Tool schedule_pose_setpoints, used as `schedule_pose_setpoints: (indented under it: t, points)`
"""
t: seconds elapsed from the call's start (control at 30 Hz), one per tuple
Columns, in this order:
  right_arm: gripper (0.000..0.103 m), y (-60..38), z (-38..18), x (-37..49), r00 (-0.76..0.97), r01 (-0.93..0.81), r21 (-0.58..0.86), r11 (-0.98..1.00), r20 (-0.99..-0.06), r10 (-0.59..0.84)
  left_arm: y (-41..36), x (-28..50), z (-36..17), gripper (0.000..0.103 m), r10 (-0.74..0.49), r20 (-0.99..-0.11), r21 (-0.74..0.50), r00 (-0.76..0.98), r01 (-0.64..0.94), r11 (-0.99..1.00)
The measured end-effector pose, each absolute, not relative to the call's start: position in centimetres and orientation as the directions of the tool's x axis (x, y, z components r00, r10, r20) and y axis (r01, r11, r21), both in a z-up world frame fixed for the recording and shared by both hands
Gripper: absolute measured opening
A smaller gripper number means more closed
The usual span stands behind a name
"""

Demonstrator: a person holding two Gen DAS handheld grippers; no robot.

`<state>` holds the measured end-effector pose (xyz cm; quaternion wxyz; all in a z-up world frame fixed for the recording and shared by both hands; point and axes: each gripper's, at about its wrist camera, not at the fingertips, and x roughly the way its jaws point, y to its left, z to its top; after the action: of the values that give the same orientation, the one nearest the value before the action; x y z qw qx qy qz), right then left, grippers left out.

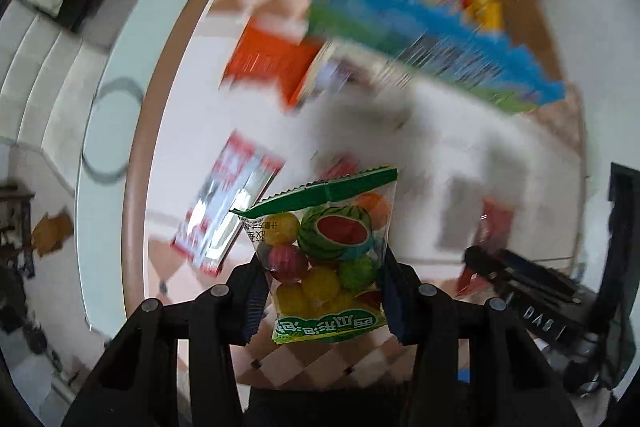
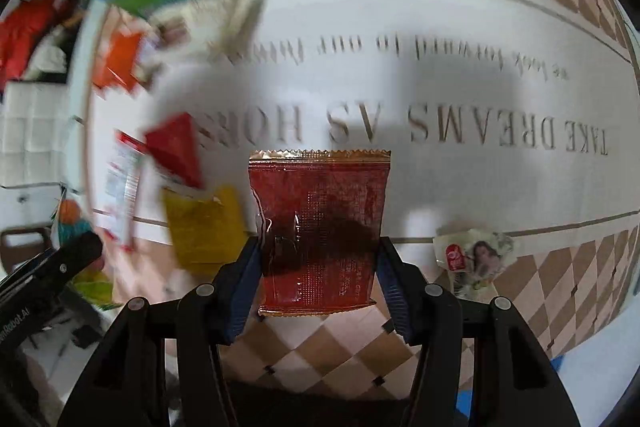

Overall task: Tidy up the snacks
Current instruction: 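Place both packets into the box and open both tools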

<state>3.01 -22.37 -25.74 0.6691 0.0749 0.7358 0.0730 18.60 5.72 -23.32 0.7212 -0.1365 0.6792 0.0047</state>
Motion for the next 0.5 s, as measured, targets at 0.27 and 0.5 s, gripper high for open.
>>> schedule_pose_setpoints:
  t: [0.27,0.5]
  points:
    - [0.059,-21.7,-14.1,12.5,0.092,0.006,0.319,0.948,-0.944,0.317,5.2,29.7,-15.7,0.045,-0.206,-0.957,-0.221,0.206,-0.055,0.974]
    - [0.059,-19.8,-13.1,23.0,0.168,0.036,0.300,0.953,-0.942,0.291,5.2,40.6,-18.1,0.045,-0.182,-0.975,-0.185,0.127,-0.010,0.983]
